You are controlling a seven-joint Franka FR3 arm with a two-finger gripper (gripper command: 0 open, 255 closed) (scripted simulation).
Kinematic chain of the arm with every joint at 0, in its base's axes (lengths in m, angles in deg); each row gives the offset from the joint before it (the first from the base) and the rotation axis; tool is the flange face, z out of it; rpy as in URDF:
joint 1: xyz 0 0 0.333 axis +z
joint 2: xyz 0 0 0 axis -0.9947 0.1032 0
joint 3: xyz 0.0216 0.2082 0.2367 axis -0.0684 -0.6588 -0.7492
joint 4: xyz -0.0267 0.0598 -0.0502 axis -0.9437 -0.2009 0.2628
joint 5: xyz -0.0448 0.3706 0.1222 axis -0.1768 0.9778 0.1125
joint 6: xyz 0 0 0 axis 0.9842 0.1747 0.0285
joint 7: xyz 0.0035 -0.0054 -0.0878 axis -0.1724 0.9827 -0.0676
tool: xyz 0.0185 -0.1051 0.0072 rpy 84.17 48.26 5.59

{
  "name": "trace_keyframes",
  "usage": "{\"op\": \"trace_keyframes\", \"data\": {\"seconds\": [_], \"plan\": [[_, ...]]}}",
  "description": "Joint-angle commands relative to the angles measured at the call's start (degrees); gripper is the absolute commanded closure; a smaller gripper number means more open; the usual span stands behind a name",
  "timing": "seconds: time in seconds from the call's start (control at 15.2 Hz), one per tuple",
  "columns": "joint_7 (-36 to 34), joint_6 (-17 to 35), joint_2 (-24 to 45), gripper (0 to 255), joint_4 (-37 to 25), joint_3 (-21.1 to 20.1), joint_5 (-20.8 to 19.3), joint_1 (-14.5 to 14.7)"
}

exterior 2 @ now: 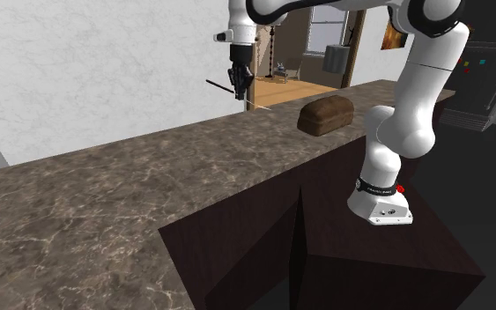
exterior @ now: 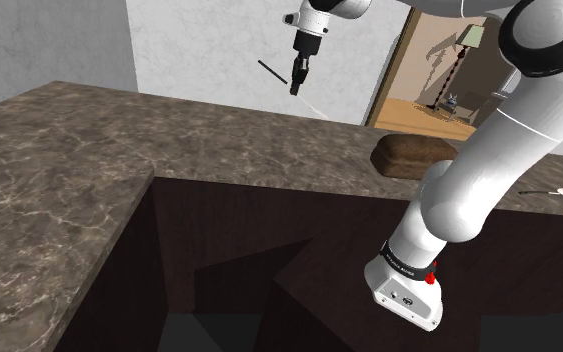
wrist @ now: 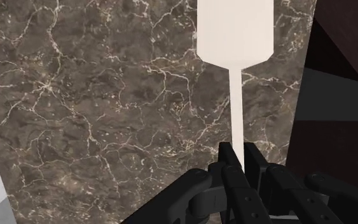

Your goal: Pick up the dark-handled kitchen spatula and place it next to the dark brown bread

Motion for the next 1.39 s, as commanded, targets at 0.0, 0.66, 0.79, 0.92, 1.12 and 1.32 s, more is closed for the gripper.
{"op": "trace_keyframes", "data": {"seconds": [0.0,0.66,0.79,0.92,1.12,1.32], "plan": [[2.62,-0.25,-0.22,255,0.02,1.56,-0.22,-1.1],[17.09,-1.55,2.28,255,-3.3,10.28,-0.07,-6.77],[20.22,-1.92,3.61,255,-4.77,12.13,0.44,-7.92],[23.45,-2.35,5.25,255,-6.52,13.97,1.17,-9.12],[28.48,-3.15,8.33,255,-9.69,16.71,2.78,-11.09],[33.71,-4.24,12.17,255,-13.57,19.29,5.06,-13.46]]}}
